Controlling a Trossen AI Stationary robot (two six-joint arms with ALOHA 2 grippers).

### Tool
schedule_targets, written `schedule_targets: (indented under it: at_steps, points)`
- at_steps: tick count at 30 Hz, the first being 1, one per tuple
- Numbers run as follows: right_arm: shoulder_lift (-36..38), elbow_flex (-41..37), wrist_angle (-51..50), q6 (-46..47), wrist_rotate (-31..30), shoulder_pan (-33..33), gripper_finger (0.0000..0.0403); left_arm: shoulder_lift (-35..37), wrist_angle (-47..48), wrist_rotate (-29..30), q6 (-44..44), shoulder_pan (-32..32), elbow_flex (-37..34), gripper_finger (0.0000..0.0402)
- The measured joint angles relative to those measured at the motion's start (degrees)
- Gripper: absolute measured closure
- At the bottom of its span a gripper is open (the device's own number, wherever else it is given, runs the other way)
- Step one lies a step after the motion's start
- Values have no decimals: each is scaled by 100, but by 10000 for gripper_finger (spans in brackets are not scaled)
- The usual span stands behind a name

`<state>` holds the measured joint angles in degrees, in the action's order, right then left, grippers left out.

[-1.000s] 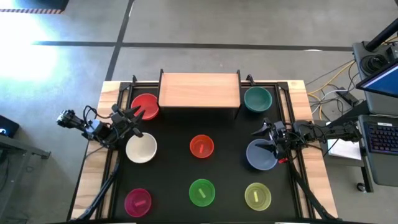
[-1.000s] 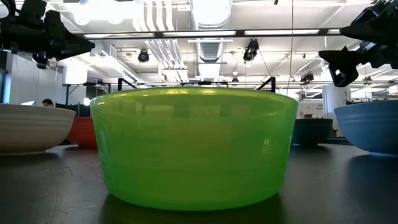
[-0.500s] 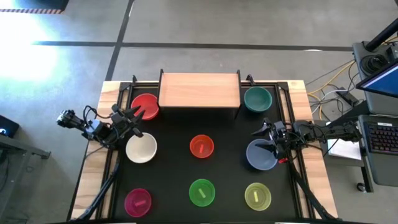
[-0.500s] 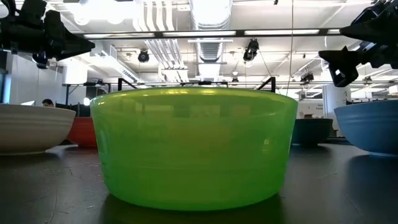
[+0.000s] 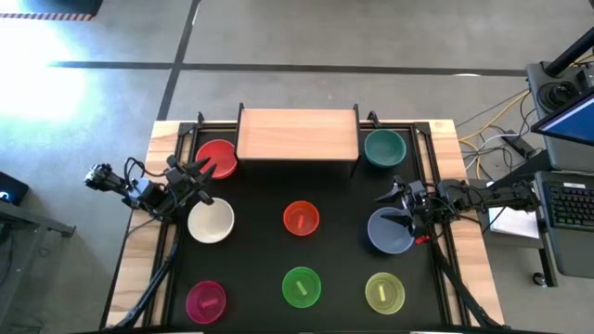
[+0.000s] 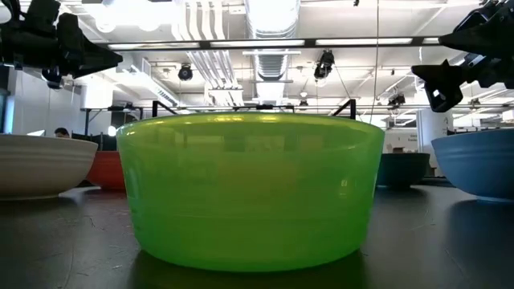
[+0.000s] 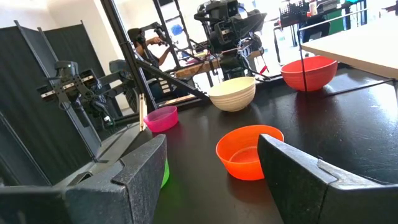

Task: Place and stack bowls onto a shelf

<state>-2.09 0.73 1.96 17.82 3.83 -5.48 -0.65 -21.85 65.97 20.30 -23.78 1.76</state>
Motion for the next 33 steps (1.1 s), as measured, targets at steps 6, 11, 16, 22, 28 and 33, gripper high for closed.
schedule_targets:
  at_steps: [6, 11, 16, 22, 28, 33]
  points:
    - [0, 0, 1, 0, 0, -1, 161, 1, 1, 0, 0, 1, -2, 280]
    - [2, 0, -1, 0, 1, -1, 161, 1, 0, -1, -1, 1, -2, 280]
    - [0, 0, 0, 0, -1, 0, 161, 0, 1, 0, 1, 0, -1, 280]
    - [0, 0, -1, 0, -1, 1, 161, 1, 1, 1, -1, 1, -1, 280]
    - [2, 0, 4, -236, -70, -1, 161, 1, 2, -1, -1, -1, -2, 280]
    - [0, 0, 1, -238, -85, 0, 161, 1, 2, 0, 1, 0, 0, 280]
